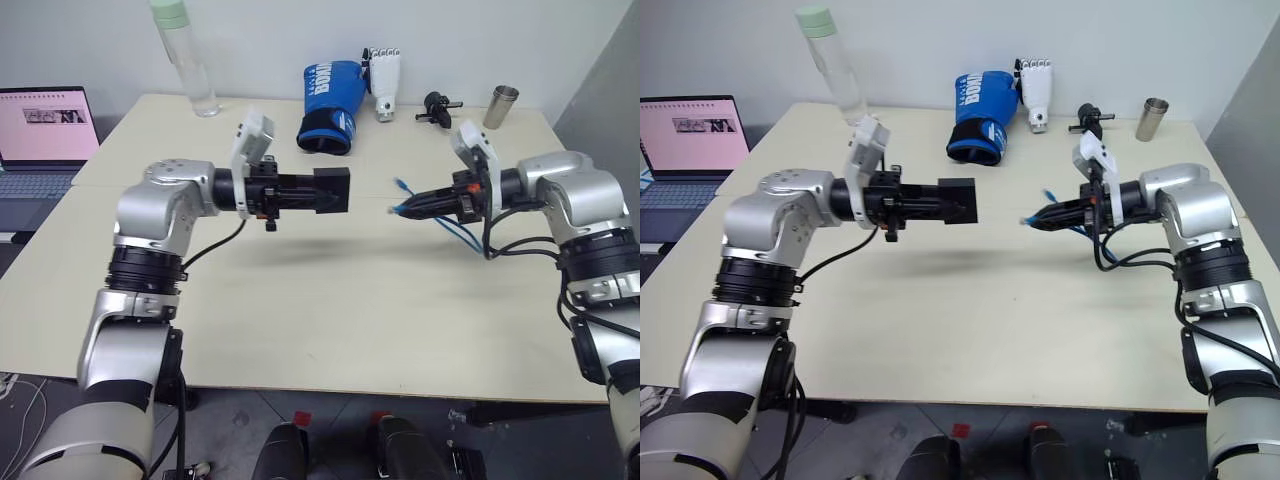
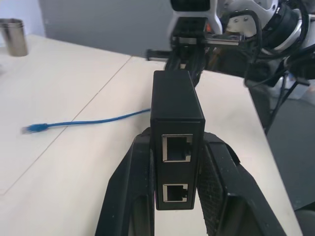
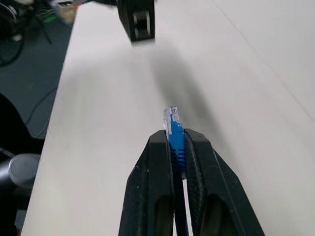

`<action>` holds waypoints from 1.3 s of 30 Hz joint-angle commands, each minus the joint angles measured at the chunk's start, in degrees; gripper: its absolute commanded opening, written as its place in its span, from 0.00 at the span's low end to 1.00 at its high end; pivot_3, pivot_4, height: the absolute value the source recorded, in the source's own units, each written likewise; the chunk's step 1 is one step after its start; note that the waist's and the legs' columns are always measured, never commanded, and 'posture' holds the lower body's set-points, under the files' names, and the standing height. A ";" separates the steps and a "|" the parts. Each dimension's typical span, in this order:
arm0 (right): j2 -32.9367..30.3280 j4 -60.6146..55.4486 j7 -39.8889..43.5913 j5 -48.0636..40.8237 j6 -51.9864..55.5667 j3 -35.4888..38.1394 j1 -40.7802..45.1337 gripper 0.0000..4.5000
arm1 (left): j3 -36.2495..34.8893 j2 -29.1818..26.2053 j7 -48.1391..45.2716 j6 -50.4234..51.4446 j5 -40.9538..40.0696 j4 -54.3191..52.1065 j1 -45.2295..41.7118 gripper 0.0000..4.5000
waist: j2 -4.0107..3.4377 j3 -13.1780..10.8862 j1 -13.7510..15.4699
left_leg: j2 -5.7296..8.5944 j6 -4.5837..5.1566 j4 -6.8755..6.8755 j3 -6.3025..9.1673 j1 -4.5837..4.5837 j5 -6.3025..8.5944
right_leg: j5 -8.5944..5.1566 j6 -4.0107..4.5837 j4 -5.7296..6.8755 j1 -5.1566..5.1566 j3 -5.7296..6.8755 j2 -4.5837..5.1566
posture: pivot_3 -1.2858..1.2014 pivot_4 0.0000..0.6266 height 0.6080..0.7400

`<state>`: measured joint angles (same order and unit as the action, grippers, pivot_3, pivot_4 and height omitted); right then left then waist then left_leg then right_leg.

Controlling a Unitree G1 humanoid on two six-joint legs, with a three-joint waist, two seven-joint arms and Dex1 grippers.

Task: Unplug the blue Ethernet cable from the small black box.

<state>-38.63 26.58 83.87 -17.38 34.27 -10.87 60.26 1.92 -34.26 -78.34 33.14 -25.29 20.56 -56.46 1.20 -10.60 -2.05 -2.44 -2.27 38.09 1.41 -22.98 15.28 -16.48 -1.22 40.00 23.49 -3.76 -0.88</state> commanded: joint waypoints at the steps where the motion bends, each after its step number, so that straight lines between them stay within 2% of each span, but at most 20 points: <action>1: -0.99 -2.30 0.81 -0.47 -0.19 1.45 0.72 0.01 | -0.57 -0.45 -0.71 -0.69 -0.54 -1.13 -0.20 0.18 | -0.01 0.00 -0.23 | -0.02 0.00 0.00 0.01 0.00 0.00 | 0.00 0.00 0.01 0.01 0.00 -0.02 | 0.52 0.24 1.00; 4: 0.44 -1.58 -5.15 2.12 -3.27 1.77 -0.19 0.01 | -0.59 0.25 0.01 -0.90 -0.49 -1.09 -0.27 0.18 | -0.01 0.00 -0.30 | -0.04 0.00 -0.01 0.02 0.00 0.00 | 0.00 0.00 0.01 0.01 0.02 -0.04 | 0.52 0.24 1.00; 7: 2.07 -2.92 -14.53 6.66 -6.23 0.99 -4.76 0.01 | -1.08 0.40 0.80 -0.22 -1.07 -2.57 0.85 0.18 | 0.00 0.00 -0.24 | -0.03 0.00 0.00 0.02 -0.01 0.00 | 0.00 0.00 0.00 0.00 0.02 -0.03 | 0.52 0.24 1.00; 9: 2.75 -4.18 -17.50 7.87 -7.42 1.10 -7.43 0.01 | -1.27 0.30 1.05 0.08 -1.33 -3.31 1.48 0.18 | 0.00 0.00 -0.20 | -0.02 -0.01 0.00 0.01 -0.02 -0.01 | 0.00 0.00 0.00 0.00 0.00 -0.01 | 0.52 0.24 1.00; 13: 2.72 -8.68 -18.61 9.01 -10.82 0.66 -15.32 0.01 | -1.54 0.10 1.79 0.56 -1.73 -4.37 2.23 0.18 | 0.00 0.00 0.17 | 0.01 -0.02 0.00 0.00 -0.07 -0.01 | 0.00 0.00 0.00 0.05 -0.02 0.01 | 0.52 0.24 1.00; 21: 0.96 -8.91 -19.40 11.88 -15.06 0.13 -20.04 0.01 | -1.13 0.50 2.72 0.45 -2.05 -4.92 2.60 0.18 | -0.01 -0.01 0.18 | 0.01 -0.02 0.04 0.00 -0.02 -0.01 | 0.00 -0.01 0.03 0.01 -0.02 -0.02 | 0.52 0.24 1.00; 23: 0.64 -8.20 -19.26 12.24 -15.33 0.29 -20.34 0.17 | -0.94 0.63 2.70 0.31 -2.03 -4.76 2.56 0.18 | -0.01 -0.01 0.18 | 0.01 -0.02 0.02 0.00 -0.03 -0.01 | 0.00 -0.01 0.01 0.01 -0.02 -0.02 | 0.52 0.24 1.00; 24: 0.49 -8.10 -19.17 12.26 -15.34 0.41 -20.52 0.20 | -0.90 0.68 2.66 0.28 -2.04 -4.69 2.52 0.18 | -0.01 -0.01 0.18 | 0.01 -0.02 0.02 -0.01 -0.03 -0.01 | 0.00 -0.01 0.01 0.01 -0.03 -0.02 | 0.52 0.24 1.00; 32: -0.41 -9.18 -17.87 11.52 -14.11 0.79 -21.09 0.66 | -0.67 1.10 2.30 -0.02 -1.85 -4.00 2.01 0.18 | -0.01 -0.01 0.18 | 0.01 -0.02 0.03 -0.01 -0.02 -0.01 | 0.00 -0.01 0.02 0.01 -0.03 -0.02 | 0.52 0.24 1.00; 39: -3.62 -19.26 -12.04 2.73 -0.09 4.09 -19.82 0.99 | -0.80 0.35 1.79 0.55 -1.95 -4.45 2.50 0.18 | -0.01 -0.01 0.21 | 0.01 -0.02 0.03 0.01 -0.03 -0.01 | 0.00 -0.01 0.02 0.01 -0.02 -0.01 | 0.52 0.24 1.00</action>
<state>-40.69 11.70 70.06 -10.82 29.29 -9.79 39.07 1.94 -32.99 -75.92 33.62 -26.40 18.19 -53.58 1.20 -10.60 -1.84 -2.43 -2.29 38.12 1.42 -23.00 15.27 -16.48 -1.23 40.00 23.49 -3.77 -0.90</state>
